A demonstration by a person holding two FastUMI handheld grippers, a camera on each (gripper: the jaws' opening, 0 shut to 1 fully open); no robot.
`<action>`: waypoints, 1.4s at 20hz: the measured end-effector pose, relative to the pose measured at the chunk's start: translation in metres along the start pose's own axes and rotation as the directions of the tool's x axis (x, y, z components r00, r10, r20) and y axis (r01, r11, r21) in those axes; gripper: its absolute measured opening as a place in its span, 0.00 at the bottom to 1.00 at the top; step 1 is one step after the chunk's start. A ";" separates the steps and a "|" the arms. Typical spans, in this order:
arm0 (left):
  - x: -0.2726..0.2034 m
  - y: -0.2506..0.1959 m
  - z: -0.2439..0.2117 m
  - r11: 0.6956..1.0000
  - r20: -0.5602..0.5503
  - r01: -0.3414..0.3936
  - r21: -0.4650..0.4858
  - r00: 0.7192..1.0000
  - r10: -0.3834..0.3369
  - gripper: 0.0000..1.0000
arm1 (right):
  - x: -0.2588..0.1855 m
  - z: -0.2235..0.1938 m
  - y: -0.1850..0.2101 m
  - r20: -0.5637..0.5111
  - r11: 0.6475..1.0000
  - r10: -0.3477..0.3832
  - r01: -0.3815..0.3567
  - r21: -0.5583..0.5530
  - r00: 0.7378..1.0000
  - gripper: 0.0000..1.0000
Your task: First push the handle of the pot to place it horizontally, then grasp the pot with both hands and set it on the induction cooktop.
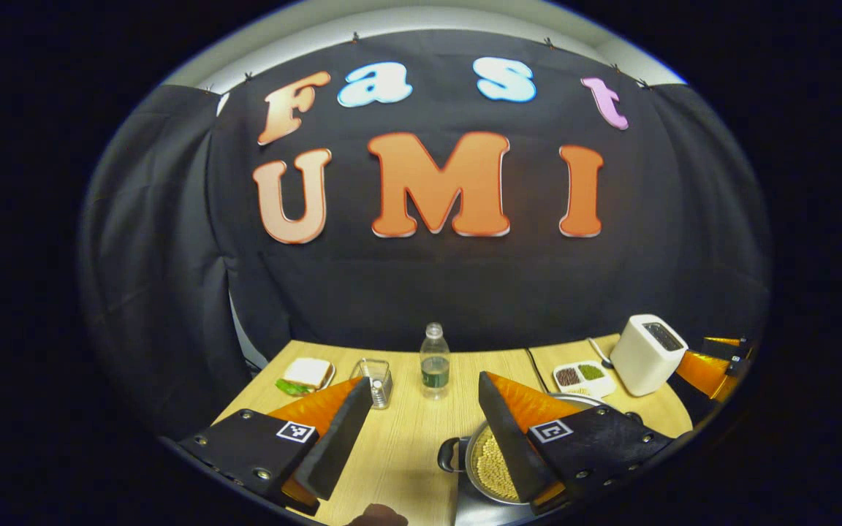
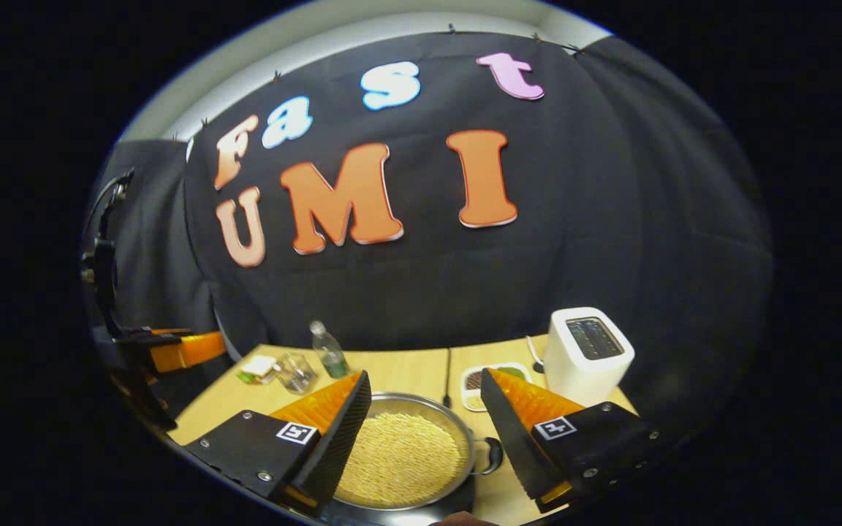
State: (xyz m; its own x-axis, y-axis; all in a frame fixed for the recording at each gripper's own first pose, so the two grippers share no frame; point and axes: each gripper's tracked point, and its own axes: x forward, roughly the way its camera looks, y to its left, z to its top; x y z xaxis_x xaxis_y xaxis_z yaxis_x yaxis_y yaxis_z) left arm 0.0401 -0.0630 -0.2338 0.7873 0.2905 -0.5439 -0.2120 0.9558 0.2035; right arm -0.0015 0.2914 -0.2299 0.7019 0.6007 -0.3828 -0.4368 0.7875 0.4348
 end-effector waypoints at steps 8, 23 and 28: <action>-0.070 0.035 0.062 0.993 0.183 -0.115 -0.037 0.976 0.120 0.92 | -0.031 0.018 -0.038 0.120 0.995 -0.024 0.035 -0.089 0.992 0.95; -0.097 0.096 0.139 0.999 0.403 -0.052 -0.003 0.914 0.049 0.91 | -0.074 0.069 0.047 0.420 0.976 0.009 0.083 -0.200 0.907 0.94; -0.083 0.104 0.134 1.000 0.399 -0.025 0.012 0.917 0.018 0.90 | -0.081 0.087 0.061 0.446 0.963 -0.012 0.130 -0.236 0.895 0.95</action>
State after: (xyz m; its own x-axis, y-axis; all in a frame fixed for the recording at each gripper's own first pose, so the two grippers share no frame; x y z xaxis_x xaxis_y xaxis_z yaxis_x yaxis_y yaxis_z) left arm 0.0308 0.0059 -0.0585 0.9490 0.2656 -0.1698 -0.2246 0.9477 0.2270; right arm -0.0361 0.2784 -0.1013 0.8843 0.4667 0.0156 -0.4618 0.8692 0.1768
